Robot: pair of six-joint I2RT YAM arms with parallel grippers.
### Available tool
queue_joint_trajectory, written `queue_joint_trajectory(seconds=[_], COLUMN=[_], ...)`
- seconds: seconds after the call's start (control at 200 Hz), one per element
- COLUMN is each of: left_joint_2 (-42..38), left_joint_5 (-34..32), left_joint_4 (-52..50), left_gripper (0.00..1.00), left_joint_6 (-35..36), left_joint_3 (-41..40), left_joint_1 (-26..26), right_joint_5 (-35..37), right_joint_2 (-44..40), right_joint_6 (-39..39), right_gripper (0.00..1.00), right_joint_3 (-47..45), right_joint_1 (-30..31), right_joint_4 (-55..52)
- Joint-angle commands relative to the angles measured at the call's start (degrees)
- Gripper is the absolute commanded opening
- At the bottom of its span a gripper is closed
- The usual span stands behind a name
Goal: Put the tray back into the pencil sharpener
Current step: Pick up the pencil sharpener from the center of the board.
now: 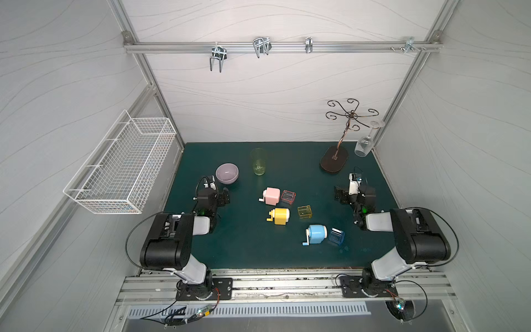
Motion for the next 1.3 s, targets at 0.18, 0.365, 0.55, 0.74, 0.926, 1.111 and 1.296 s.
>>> queue_joint_trajectory(seconds=[0.18,0.365,0.55,0.74,0.926,1.111,1.296], left_joint_2=[-0.4,-0.3,-0.4,-1.7,-14.5,-23.5,-28.4], left_joint_5=[0.1,0.1,0.3,1.9,4.3,11.1,26.3], left_joint_4=[3.6,3.6,3.5,4.3,-9.4,-21.0,-28.3], left_gripper=[0.99,1.00,0.99,0.99,0.99,0.99,0.99], left_joint_6=[-0.4,-0.5,-0.4,0.3,1.1,0.3,-3.6], left_joint_3=[0.5,0.4,0.6,-0.1,2.0,6.2,9.5], left_joint_1=[0.4,0.4,0.4,0.4,0.4,0.3,0.2], right_joint_5=[0.4,0.3,0.3,5.1,4.7,-0.8,-19.7], right_joint_2=[0.0,0.0,0.2,-3.2,-17.8,-28.0,-28.8], right_joint_6=[-0.4,-0.4,-0.3,1.5,2.8,9.2,3.4], right_gripper=[0.99,0.99,0.99,0.99,0.99,0.99,0.99], right_joint_3=[0.8,0.8,1.3,-2.7,-4.0,7.4,18.8], right_joint_1=[0.3,0.3,0.2,0.1,-0.6,-3.4,-4.9], right_joint_4=[-0.8,-0.8,-1.3,3.2,-5.7,-35.5,-51.4])
